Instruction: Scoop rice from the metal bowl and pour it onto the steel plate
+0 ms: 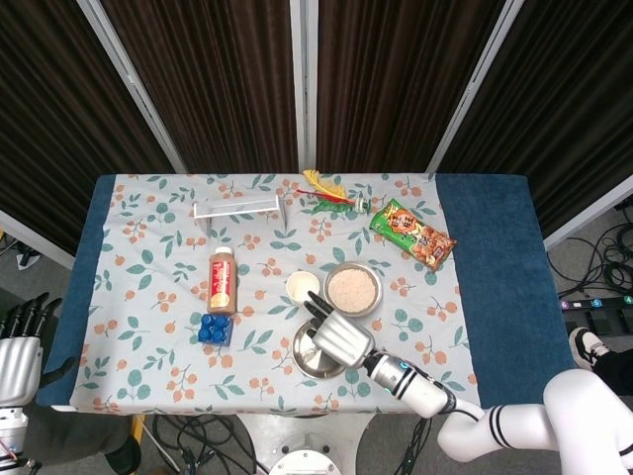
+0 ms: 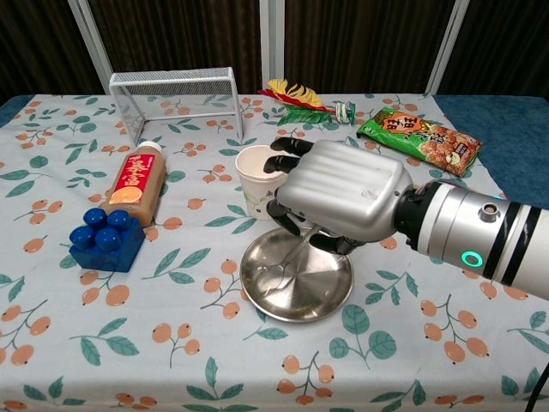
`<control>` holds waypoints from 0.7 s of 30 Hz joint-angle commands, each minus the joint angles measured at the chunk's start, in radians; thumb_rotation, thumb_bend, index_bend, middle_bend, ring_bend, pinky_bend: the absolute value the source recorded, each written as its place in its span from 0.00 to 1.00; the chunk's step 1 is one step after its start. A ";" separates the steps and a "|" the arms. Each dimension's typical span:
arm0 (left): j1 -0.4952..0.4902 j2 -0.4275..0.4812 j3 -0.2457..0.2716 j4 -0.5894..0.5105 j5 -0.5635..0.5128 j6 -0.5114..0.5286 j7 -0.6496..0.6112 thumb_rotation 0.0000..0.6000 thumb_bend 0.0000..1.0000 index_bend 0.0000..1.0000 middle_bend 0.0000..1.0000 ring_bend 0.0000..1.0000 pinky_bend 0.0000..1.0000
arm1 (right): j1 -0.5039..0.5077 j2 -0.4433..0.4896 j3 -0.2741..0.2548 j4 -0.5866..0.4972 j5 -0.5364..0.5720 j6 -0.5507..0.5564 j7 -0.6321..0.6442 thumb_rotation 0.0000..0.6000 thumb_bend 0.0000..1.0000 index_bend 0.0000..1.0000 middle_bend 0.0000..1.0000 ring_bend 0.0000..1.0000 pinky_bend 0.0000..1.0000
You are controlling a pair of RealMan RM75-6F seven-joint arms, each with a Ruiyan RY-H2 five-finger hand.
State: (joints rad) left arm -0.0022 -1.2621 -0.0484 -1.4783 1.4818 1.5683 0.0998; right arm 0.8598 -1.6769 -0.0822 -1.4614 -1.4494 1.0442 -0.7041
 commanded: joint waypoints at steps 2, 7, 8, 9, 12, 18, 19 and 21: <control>0.000 -0.002 0.001 0.002 -0.001 -0.002 -0.002 1.00 0.19 0.18 0.19 0.13 0.13 | -0.010 -0.013 0.007 0.010 -0.007 -0.012 -0.007 1.00 0.24 0.36 0.36 0.03 0.00; 0.002 -0.003 0.002 0.006 0.000 0.002 -0.007 1.00 0.18 0.18 0.19 0.13 0.13 | -0.036 0.019 0.026 -0.014 -0.034 0.032 0.006 1.00 0.24 0.27 0.30 0.00 0.00; 0.002 -0.003 0.002 0.007 0.000 0.002 -0.008 1.00 0.18 0.18 0.19 0.13 0.13 | -0.047 0.037 0.031 -0.025 -0.040 0.055 0.011 1.00 0.24 0.27 0.30 0.00 0.00; 0.002 -0.003 0.002 0.009 -0.001 0.000 -0.010 1.00 0.18 0.18 0.19 0.13 0.13 | -0.064 0.068 0.039 -0.047 -0.040 0.083 0.019 1.00 0.24 0.26 0.29 0.00 0.00; -0.002 -0.005 0.001 0.015 -0.001 -0.005 -0.017 1.00 0.18 0.18 0.19 0.13 0.13 | -0.119 0.175 0.053 -0.122 -0.006 0.144 0.041 1.00 0.25 0.25 0.29 0.00 0.00; -0.012 -0.016 -0.003 0.032 -0.002 -0.016 -0.028 1.00 0.19 0.18 0.19 0.13 0.13 | -0.276 0.391 0.034 -0.235 0.085 0.276 0.110 1.00 0.25 0.08 0.16 0.00 0.00; -0.013 -0.017 -0.004 0.033 -0.002 -0.017 -0.029 1.00 0.19 0.18 0.19 0.13 0.13 | -0.303 0.418 0.025 -0.248 0.094 0.293 0.137 1.00 0.25 0.05 0.14 0.00 0.00; -0.017 -0.017 -0.007 0.034 -0.003 -0.021 -0.028 1.00 0.19 0.18 0.19 0.13 0.13 | -0.361 0.466 0.009 -0.272 0.110 0.336 0.200 1.00 0.25 0.00 0.08 0.00 0.00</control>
State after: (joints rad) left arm -0.0189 -1.2791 -0.0549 -1.4450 1.4789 1.5478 0.0714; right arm 0.5860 -1.2841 -0.0510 -1.6774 -1.3819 1.3069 -0.5869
